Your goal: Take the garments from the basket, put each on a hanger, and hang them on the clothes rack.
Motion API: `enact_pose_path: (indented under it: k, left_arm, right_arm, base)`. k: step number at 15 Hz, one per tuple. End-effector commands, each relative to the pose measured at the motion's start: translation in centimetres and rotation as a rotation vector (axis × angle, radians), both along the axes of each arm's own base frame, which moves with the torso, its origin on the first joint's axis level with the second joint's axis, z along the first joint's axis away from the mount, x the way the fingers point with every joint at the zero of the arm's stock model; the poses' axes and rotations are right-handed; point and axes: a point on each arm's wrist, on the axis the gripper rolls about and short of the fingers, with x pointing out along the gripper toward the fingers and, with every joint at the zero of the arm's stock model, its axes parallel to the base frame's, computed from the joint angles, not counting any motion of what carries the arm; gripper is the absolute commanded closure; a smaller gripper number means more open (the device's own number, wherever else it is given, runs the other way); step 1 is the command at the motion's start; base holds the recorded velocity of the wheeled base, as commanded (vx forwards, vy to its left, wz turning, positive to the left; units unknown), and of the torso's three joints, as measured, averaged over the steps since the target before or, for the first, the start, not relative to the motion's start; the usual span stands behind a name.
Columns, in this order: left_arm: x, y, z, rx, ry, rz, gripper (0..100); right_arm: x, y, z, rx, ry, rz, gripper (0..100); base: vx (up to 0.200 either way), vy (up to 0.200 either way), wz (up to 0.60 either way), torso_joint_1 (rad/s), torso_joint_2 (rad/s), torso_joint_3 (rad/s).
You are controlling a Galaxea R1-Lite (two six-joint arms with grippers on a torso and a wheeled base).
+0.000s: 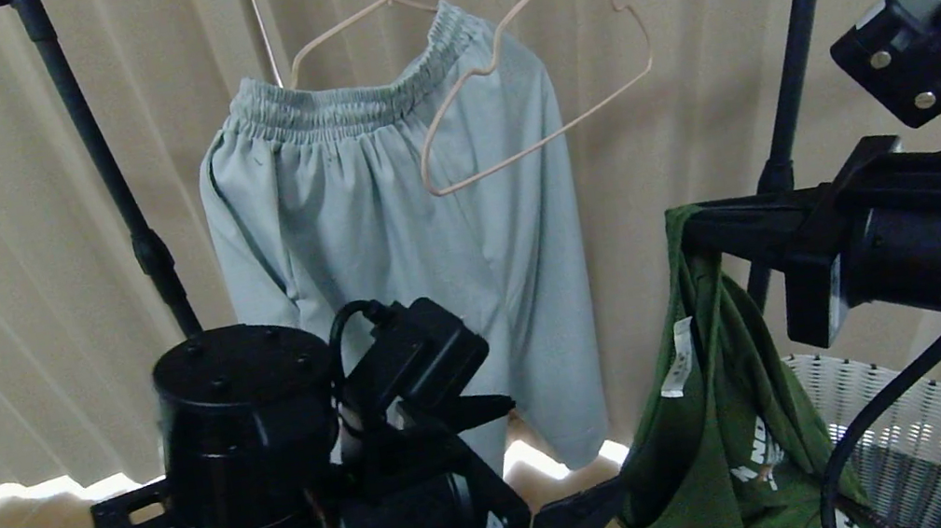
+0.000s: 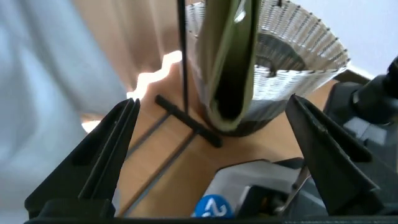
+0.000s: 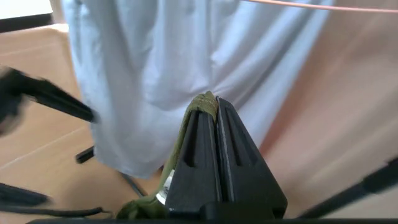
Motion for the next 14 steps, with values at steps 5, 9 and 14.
enact_pose_path:
  k: [5,9,14]
  left_arm:
    - [3.3,-4.9,-2.5,0.005,0.102,0.012,0]
    - [4.4,-6.1,-4.3,0.039,0.127,0.022,0]
    - [3.4,-4.9,-6.0,0.104,0.17,0.029,0]
  right_arm:
    - [-1.4,0.1,0.6,0.023,-0.019,0.046,100]
    - [-1.7,-0.1,0.9,0.034,-0.028,0.051,100]
    - [-2.1,-0.6,1.6,0.056,-0.051,0.047,100]
  base:
    - [0.0,0.0,0.0,0.0,0.0,0.0]
    - [0.0,0.0,0.0,0.0,0.0,0.0]
    - [0.0,0.0,0.0,0.0,0.0,0.0]
